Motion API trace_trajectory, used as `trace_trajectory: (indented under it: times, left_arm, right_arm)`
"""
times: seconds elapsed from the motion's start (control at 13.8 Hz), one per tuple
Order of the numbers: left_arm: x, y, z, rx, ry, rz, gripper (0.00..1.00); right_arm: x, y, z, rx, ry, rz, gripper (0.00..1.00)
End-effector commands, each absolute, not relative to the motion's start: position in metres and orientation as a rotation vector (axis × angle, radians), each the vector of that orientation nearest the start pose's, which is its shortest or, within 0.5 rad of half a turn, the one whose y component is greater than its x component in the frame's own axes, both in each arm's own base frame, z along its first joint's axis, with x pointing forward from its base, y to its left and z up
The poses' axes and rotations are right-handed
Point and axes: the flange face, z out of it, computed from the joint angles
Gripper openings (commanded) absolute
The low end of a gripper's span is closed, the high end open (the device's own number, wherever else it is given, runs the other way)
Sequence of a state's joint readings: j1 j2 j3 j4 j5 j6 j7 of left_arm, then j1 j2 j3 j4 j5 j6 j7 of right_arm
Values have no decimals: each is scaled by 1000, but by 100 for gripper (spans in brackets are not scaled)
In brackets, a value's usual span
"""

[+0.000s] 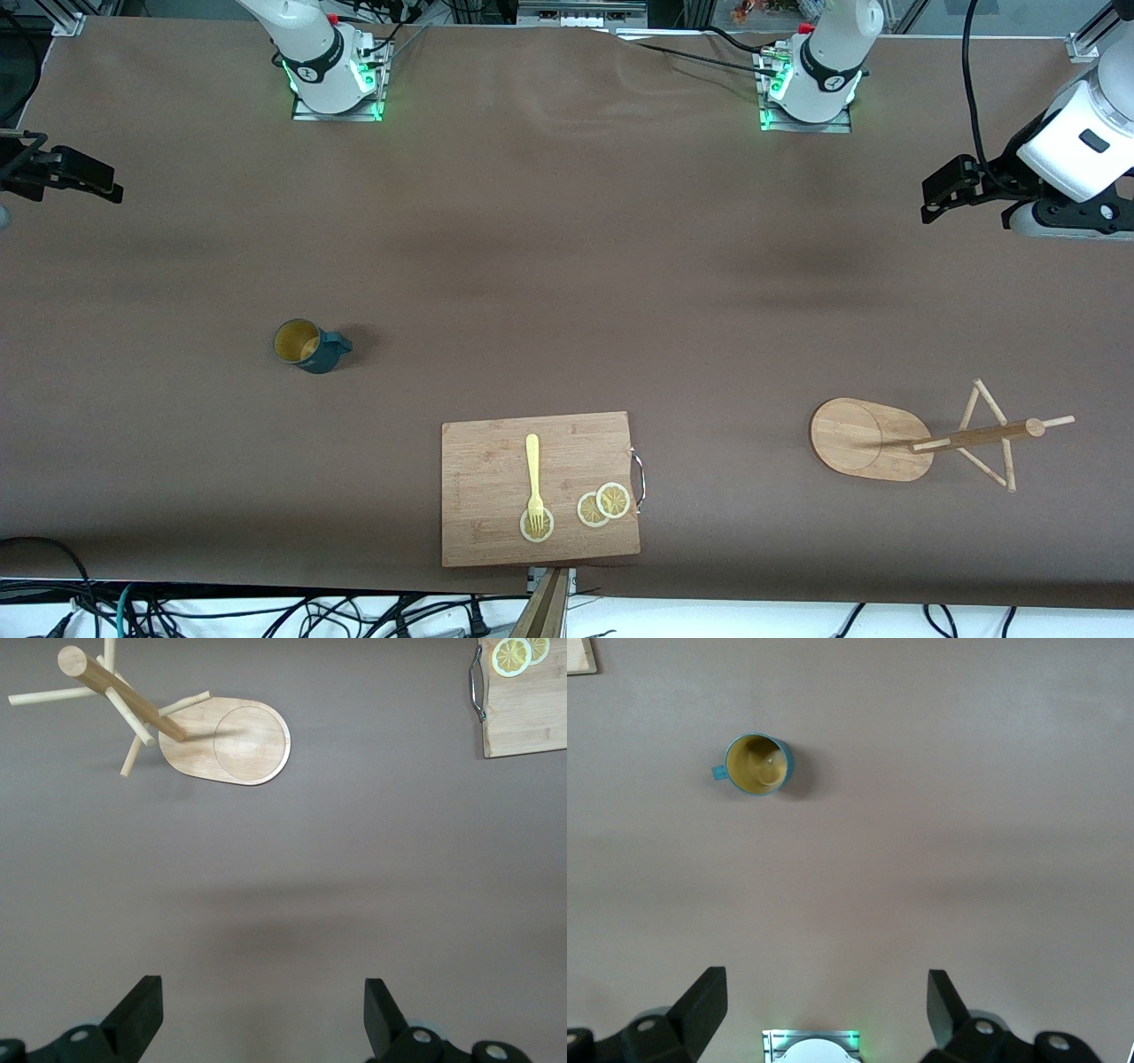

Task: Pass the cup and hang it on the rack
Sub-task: 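Move the right gripper toward the teal mug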

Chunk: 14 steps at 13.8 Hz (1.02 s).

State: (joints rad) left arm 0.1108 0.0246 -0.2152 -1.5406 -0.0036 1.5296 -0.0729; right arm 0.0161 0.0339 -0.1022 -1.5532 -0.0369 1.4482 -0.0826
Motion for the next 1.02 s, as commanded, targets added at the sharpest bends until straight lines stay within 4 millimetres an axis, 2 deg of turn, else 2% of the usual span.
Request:
trace_trajectory:
  times: [0.0, 0.15, 0.29, 0.51, 0.73, 0.87, 0.94]
  left_arm:
    - [549, -57, 624, -3166, 72, 64, 100]
    - [548, -62, 624, -3164, 81, 64, 100]
    - [549, -60, 624, -3165, 79, 61, 100]
    - [549, -61, 625, -3165, 81, 59, 100]
    - [549, -62, 626, -3165, 84, 54, 100]
    - [549, -62, 625, -3165, 86, 54, 100]
    - [549, -63, 626, -3167, 86, 54, 100]
  right_arm:
    - [552, -53, 610, -3171, 19, 207, 100]
    - [553, -53, 610, -3169, 29, 207, 100]
    - [560, -53, 598, -3170, 23, 227, 100]
    - [564, -50, 597, -3171, 21, 182, 100]
    - [576, -51, 569, -3166, 10, 258, 100]
    - [583, -45, 560, -3175, -13, 259, 100]
    - [587, -44, 550, -3175, -19, 284, 100]
